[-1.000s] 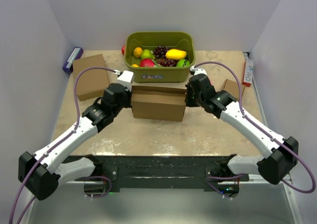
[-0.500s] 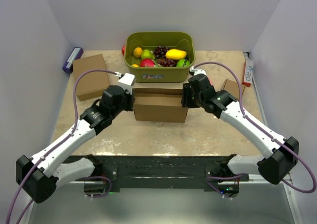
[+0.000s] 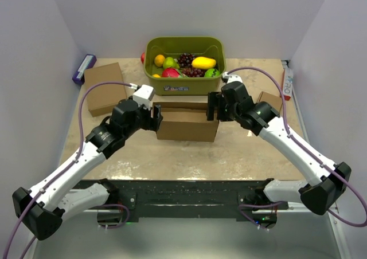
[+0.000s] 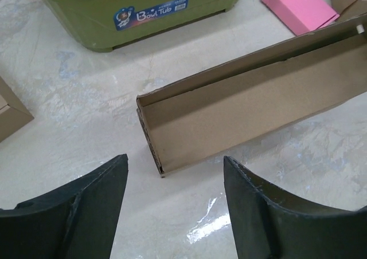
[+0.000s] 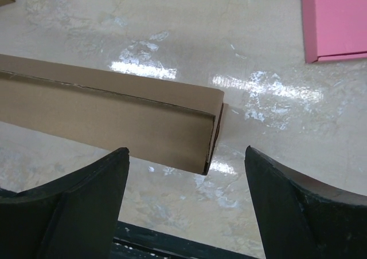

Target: Fold the paper box

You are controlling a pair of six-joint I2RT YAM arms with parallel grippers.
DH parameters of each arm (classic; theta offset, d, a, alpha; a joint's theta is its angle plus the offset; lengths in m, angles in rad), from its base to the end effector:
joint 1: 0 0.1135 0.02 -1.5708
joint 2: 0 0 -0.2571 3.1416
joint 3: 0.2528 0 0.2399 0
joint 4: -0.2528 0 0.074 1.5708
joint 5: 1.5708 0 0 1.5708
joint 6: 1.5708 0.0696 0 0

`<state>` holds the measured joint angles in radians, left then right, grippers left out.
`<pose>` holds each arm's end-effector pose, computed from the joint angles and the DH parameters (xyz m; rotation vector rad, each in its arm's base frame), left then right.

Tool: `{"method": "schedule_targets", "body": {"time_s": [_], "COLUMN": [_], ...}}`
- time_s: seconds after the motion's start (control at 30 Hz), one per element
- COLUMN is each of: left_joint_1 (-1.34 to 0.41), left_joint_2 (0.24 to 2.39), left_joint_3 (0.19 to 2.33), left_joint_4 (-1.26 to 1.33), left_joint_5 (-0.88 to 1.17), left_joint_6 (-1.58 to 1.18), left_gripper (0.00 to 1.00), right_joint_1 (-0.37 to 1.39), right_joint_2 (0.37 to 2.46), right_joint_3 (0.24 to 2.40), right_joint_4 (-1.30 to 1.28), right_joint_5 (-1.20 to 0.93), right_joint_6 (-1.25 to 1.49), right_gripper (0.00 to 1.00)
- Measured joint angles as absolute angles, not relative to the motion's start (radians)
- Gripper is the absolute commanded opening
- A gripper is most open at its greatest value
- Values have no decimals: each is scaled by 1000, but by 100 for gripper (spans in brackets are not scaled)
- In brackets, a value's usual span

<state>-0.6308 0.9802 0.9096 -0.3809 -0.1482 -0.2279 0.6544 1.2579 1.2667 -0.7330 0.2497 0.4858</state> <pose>0.2009 -0.1340 0.3082 0.3148 2.0149 -0.3938 0.2315 0.1559 0.3265 -0.0636 2.2866 0.3140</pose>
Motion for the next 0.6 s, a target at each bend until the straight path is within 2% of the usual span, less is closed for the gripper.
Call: {"method": "schedule_targets", "body": {"time_s": [0.37,0.6], "left_joint_1": [-631,-625], "left_joint_2": [954,1021], "left_joint_3": [1027,1058], "left_joint_4": [-405,-361], "left_joint_5": [-116,-143], "left_joint_6": [-253,-271], "left_gripper": [73,72], "right_joint_1": [654,654], "right_joint_2": [1253,1275], "right_joint_3": [1360,1396], "right_joint_4": [-734,-693], "right_joint_5": [301,350], "right_joint_6": [451,440], "right_gripper": [81,81]}}
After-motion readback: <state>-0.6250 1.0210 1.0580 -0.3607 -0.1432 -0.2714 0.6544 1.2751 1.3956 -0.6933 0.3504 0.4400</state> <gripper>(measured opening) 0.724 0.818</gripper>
